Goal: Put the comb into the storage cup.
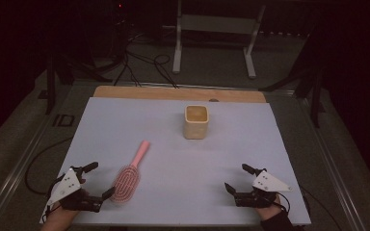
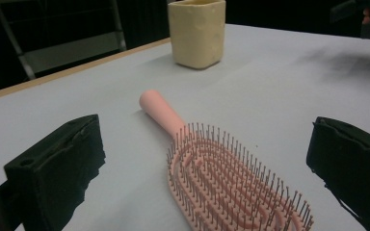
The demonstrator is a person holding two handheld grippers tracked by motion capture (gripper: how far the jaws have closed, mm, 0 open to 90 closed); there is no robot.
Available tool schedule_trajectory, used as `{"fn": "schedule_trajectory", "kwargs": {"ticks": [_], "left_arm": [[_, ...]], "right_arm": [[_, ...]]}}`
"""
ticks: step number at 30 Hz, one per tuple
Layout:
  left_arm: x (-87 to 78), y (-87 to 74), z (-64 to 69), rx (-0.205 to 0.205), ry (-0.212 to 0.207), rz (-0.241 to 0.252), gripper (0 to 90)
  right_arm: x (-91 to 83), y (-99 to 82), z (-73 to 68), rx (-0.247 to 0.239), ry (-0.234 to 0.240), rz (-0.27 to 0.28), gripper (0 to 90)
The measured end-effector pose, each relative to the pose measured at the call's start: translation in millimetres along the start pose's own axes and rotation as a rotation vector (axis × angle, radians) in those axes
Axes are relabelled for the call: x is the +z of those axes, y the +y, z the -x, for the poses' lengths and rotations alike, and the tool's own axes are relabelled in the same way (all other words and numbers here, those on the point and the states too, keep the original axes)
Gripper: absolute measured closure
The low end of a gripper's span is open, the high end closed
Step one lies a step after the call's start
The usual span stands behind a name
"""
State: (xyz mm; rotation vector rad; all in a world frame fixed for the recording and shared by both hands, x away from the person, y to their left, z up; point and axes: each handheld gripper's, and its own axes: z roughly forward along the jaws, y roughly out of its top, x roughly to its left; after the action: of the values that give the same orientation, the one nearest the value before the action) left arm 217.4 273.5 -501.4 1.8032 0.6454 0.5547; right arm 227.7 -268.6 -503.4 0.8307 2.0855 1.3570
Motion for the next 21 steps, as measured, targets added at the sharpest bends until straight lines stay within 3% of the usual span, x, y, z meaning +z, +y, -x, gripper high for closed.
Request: {"fn": "schedule_trajectory", "kwargs": {"ticks": [8,21], "left_arm": [[-5.6,1.6,4.6,0.026,-0.008,-0.006,0.0],[-7.2,21.0,10.7,0.038,-0.045,0.0,0.0]], "right_arm": [[-0.7,3.9,-3.1,-0.01,-0.013,0.015,9.8],[1.1,6.1,-2.6,-0.007,-0.007,0.017,9.8]]}}
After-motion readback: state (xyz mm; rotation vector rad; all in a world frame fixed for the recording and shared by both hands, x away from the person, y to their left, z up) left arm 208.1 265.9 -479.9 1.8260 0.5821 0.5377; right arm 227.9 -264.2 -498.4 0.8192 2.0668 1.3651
